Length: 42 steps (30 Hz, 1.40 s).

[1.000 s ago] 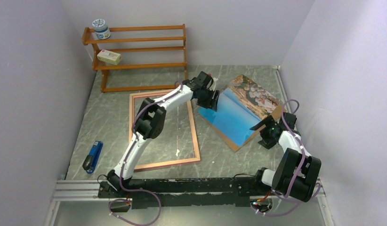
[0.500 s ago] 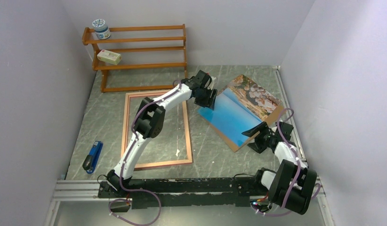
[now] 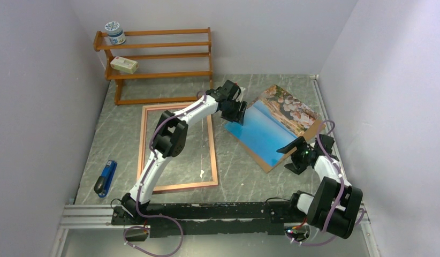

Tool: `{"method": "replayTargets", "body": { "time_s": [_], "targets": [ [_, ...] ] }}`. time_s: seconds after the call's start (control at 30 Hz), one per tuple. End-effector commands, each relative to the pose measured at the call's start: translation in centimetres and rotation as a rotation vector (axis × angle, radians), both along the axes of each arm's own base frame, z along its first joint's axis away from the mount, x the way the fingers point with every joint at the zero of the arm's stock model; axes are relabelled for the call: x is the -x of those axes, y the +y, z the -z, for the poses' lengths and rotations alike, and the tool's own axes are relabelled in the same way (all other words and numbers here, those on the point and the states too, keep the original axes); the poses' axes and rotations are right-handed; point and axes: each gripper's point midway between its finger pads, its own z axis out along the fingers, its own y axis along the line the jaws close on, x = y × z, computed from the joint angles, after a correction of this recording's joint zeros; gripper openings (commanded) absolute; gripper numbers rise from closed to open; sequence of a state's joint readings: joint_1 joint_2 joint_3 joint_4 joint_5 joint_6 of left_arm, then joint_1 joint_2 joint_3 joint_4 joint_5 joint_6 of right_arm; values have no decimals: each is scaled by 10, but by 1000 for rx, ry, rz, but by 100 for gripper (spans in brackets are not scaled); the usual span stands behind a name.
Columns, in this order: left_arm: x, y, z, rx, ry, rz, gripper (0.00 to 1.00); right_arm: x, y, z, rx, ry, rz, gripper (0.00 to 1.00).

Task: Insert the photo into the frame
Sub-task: Pick up the photo frame item at the center of the board.

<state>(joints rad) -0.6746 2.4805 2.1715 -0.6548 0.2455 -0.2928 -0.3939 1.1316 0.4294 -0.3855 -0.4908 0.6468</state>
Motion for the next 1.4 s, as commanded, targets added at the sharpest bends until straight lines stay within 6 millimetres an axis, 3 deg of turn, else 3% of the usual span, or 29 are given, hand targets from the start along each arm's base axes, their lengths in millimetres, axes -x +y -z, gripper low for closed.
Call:
{"method": "replayTargets", "body": {
  "time_s": [0.0, 0.2, 0.4, 0.8, 1.17, 1.37],
  "targets": [
    [30, 25, 60, -145, 149, 2, 65, 16, 8, 23, -38, 91, -23, 82],
    [37, 26, 66, -147, 197, -25, 62, 30, 26, 31, -141, 156, -72, 80],
    [56, 28, 74, -138, 290, -54, 58, 46, 42, 27, -234, 212, -76, 79],
    [82, 37, 84, -149, 404, -97, 52, 8, 56, -26, -357, -94, -96, 61],
    [82, 39, 85, -151, 410, -98, 52, 7, 57, -24, -346, -142, -144, 49],
    [82, 40, 87, -147, 425, -103, 51, -16, 51, -37, -283, -316, -160, 49]
  ]
}}
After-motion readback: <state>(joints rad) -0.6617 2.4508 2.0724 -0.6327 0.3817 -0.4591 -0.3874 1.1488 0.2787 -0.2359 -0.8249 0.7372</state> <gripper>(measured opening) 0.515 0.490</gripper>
